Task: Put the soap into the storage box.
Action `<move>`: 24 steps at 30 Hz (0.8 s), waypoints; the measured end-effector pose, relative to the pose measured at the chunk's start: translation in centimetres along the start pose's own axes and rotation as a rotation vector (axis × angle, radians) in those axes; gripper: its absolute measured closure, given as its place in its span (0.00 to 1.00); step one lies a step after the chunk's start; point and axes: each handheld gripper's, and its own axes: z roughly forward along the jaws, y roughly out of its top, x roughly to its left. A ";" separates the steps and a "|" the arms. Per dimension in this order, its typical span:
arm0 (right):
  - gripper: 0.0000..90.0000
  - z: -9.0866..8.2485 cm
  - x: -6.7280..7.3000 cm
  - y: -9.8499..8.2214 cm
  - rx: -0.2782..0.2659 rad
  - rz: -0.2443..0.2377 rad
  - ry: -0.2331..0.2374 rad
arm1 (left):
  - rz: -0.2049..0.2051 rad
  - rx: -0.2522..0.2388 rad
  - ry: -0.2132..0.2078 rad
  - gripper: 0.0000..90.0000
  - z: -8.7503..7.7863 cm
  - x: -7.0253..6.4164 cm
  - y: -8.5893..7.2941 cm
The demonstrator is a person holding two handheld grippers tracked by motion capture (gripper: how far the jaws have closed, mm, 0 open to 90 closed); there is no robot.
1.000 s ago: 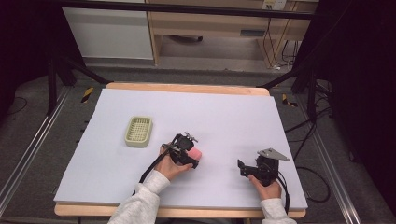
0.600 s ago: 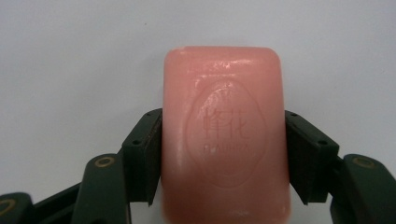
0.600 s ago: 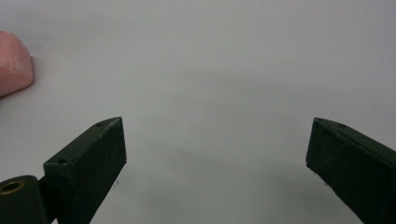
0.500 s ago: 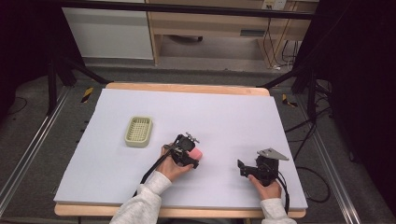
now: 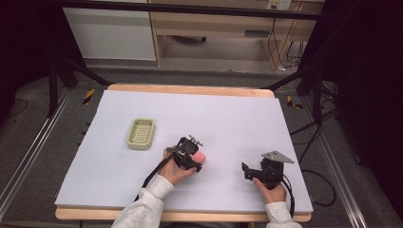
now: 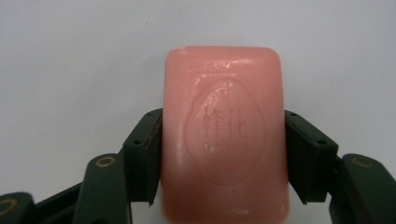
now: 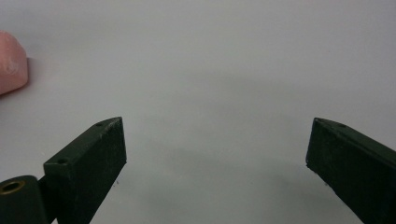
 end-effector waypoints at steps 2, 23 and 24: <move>0.06 0.0 0.0 0.0 0.000 0.000 -0.001 | -0.004 -0.003 -0.005 0.41 -0.3 0.2 0.0; 0.06 -0.1 -0.2 -0.1 0.000 0.009 0.003 | -0.070 -0.062 0.014 0.41 -5.0 3.4 -1.3; 0.06 -0.1 -0.1 -0.1 0.000 0.008 0.003 | -0.074 -0.067 0.015 0.41 -5.2 3.6 -1.3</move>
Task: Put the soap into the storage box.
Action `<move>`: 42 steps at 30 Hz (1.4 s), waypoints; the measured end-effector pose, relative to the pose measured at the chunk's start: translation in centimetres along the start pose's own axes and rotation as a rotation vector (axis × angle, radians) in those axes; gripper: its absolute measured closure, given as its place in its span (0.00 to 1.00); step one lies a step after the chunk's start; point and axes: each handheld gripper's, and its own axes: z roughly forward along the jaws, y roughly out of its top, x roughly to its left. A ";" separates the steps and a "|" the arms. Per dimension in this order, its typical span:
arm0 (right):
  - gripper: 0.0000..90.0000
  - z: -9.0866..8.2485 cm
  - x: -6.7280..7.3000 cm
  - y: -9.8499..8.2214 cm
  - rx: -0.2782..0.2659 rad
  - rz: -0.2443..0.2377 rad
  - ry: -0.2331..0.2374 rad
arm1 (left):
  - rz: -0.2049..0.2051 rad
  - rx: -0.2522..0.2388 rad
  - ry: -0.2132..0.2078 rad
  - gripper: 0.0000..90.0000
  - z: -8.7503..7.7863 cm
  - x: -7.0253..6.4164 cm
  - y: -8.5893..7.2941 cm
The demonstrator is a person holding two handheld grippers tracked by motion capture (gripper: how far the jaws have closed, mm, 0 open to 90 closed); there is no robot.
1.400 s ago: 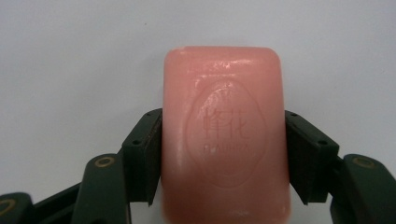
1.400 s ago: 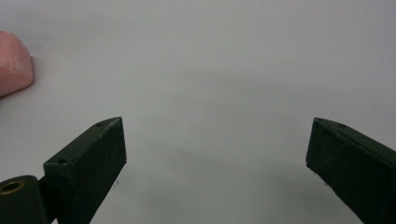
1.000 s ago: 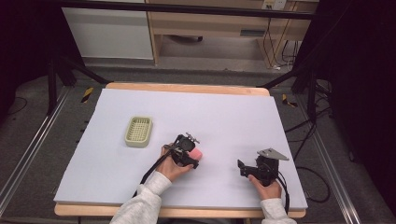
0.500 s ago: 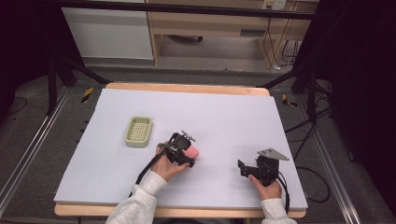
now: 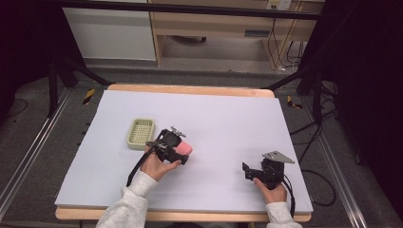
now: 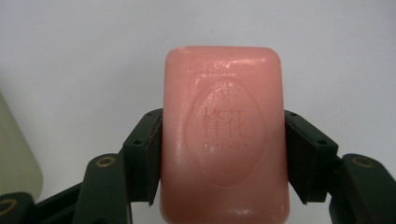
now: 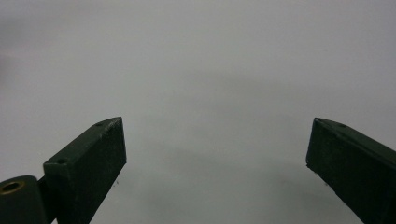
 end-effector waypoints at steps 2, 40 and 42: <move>0.06 0.0 0.0 0.0 0.002 0.000 -0.001 | -0.006 -0.006 0.004 0.41 -0.4 0.4 -0.1; 0.06 0.0 0.1 0.0 0.005 -0.001 -0.008 | -0.183 -0.073 0.106 0.41 -5.0 8.6 -0.4; 0.06 0.0 0.1 0.0 0.005 0.001 -0.007 | -0.187 -0.071 0.107 0.41 -5.0 8.8 -0.4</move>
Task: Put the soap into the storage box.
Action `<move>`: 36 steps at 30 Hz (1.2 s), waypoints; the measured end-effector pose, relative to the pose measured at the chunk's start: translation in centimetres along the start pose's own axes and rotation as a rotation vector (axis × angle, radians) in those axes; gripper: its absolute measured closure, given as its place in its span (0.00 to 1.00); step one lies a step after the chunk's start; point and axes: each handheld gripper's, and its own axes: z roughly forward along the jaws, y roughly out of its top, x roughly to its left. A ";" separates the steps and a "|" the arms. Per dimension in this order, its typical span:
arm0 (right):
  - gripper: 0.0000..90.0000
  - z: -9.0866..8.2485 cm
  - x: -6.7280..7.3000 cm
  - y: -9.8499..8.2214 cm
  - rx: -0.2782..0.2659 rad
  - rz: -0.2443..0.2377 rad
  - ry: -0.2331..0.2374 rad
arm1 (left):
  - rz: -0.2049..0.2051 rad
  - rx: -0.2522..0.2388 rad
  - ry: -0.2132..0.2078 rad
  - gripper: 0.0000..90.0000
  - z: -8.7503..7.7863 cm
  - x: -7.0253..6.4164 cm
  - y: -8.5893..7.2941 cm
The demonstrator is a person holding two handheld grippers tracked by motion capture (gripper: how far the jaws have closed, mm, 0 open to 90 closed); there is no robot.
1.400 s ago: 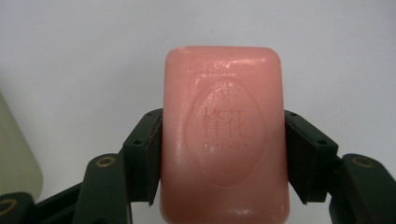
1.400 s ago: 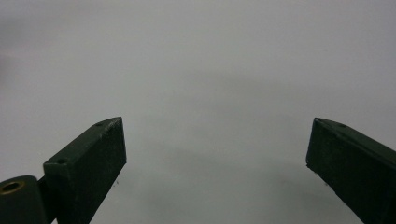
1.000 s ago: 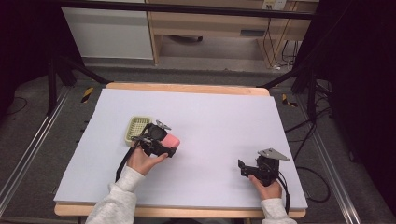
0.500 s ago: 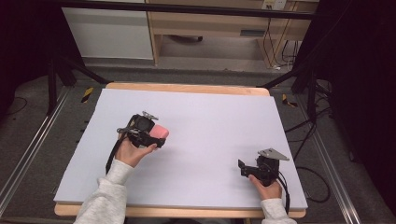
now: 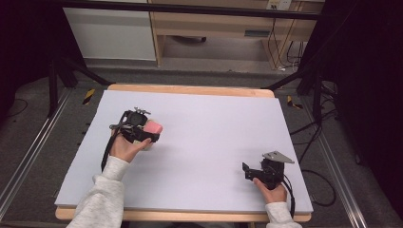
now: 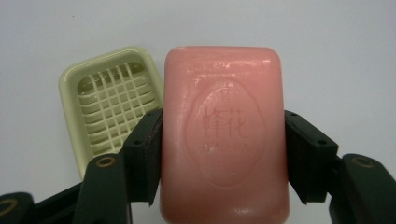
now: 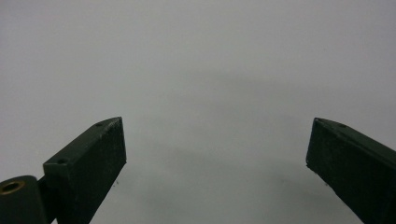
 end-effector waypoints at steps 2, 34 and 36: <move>0.06 0.0 0.0 0.0 -0.002 0.002 0.001 | -0.016 -0.001 0.006 0.41 0.2 0.5 0.1; 0.06 0.1 0.0 0.0 -0.005 0.001 -0.001 | -0.105 0.008 0.067 0.41 2.7 4.6 -0.2; 0.06 0.1 0.0 0.0 -0.004 -0.001 -0.001 | -0.110 0.007 0.066 0.41 2.9 4.7 -0.2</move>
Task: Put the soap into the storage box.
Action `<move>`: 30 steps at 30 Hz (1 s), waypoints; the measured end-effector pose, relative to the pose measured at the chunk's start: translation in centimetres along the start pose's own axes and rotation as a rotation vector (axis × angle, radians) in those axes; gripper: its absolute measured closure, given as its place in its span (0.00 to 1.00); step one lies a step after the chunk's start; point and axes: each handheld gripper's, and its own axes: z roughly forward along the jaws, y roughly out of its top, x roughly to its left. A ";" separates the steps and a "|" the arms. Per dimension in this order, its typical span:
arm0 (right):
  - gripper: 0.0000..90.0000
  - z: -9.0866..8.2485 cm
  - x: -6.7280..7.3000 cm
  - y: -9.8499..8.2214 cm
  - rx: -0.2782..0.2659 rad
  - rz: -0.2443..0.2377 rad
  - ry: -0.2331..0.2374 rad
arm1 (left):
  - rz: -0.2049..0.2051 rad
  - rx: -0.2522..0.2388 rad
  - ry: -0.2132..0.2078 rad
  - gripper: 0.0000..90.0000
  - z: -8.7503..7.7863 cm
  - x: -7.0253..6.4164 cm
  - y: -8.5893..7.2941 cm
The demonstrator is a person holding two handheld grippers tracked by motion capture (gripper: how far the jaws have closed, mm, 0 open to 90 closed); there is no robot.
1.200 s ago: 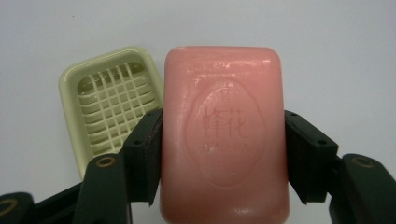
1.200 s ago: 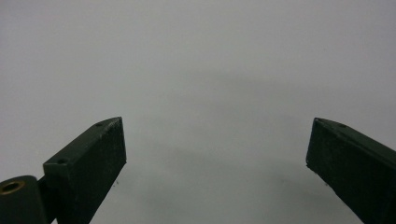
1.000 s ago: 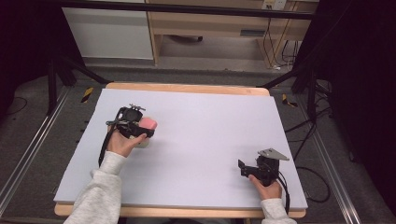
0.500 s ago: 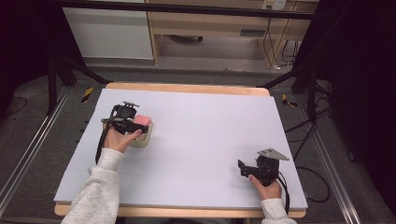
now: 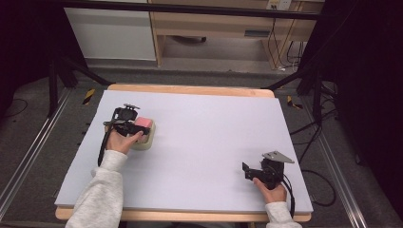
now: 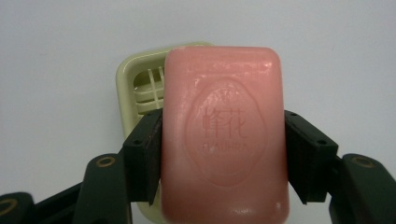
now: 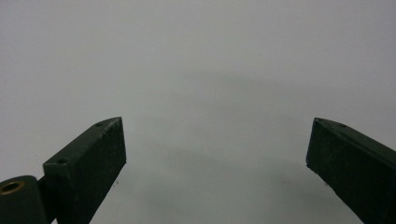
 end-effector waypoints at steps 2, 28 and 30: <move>0.06 0.0 0.0 0.0 -0.001 -0.002 -0.001 | -0.004 0.003 0.001 0.41 0.3 0.1 0.0; 0.06 0.0 0.0 0.0 0.000 -0.007 -0.001 | -0.019 0.010 0.027 0.41 2.2 0.8 -0.2; 0.06 0.0 0.0 0.0 0.001 -0.008 -0.002 | -0.017 0.014 0.029 0.41 2.4 0.8 -0.3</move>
